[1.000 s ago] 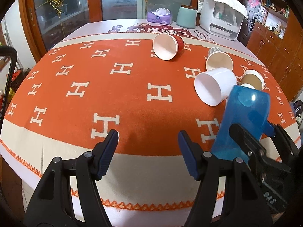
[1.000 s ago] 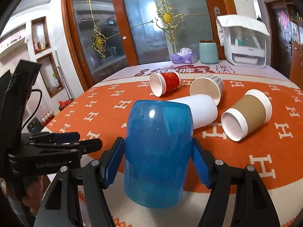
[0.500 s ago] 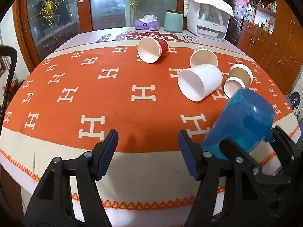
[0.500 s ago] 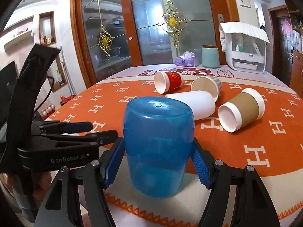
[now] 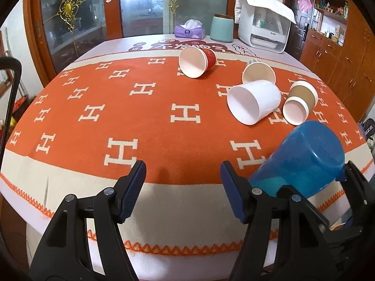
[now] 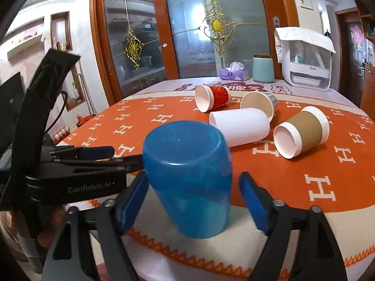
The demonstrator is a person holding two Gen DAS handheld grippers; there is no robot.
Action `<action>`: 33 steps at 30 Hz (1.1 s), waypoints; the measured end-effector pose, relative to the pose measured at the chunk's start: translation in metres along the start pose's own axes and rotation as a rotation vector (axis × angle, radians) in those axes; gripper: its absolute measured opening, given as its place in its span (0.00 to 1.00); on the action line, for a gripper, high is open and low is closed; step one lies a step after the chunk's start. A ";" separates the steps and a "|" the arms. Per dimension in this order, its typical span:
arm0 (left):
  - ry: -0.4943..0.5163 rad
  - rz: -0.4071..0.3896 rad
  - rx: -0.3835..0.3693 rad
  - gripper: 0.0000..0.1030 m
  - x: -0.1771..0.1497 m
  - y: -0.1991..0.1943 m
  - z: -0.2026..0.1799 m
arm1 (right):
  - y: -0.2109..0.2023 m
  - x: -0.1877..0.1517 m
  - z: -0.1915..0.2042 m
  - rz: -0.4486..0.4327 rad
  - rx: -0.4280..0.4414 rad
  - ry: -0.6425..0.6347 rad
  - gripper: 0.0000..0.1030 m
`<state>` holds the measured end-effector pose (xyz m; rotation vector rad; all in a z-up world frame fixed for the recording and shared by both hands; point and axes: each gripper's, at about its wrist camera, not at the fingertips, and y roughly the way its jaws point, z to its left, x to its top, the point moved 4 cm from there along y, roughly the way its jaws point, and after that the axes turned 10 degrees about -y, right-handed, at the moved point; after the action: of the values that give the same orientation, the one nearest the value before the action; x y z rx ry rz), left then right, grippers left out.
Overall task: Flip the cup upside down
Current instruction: 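Turn the blue cup bottom up with the right tool and lower it, then set the blue cup on the cloth and open the right tool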
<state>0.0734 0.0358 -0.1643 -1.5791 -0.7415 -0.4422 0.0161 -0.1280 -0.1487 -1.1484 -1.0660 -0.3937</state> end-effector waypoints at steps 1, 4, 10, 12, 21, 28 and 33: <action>-0.003 0.004 -0.004 0.62 0.000 0.000 0.000 | -0.003 0.001 -0.001 -0.007 0.006 0.008 0.84; -0.017 0.018 -0.012 0.62 -0.001 -0.001 0.001 | -0.011 0.003 -0.002 -0.017 0.012 0.017 0.84; -0.038 0.033 -0.022 0.62 0.000 -0.005 0.002 | -0.030 0.008 0.000 -0.038 0.014 0.025 0.84; -0.033 0.033 -0.026 0.62 0.001 -0.009 0.001 | -0.037 0.011 0.000 -0.049 0.013 0.026 0.84; 0.018 -0.004 -0.013 0.67 0.013 -0.031 -0.014 | -0.075 0.034 -0.005 -0.095 0.004 0.057 0.84; 0.018 -0.082 0.007 0.78 0.040 -0.062 -0.021 | -0.109 0.073 -0.011 -0.131 -0.045 0.062 0.84; 0.016 -0.143 0.009 0.80 0.061 -0.087 -0.028 | -0.126 0.102 -0.017 -0.119 -0.101 0.059 0.84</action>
<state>0.0617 0.0227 -0.0557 -1.5175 -0.8465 -0.5548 -0.0192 -0.1692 0.0054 -1.1585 -1.0756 -0.5769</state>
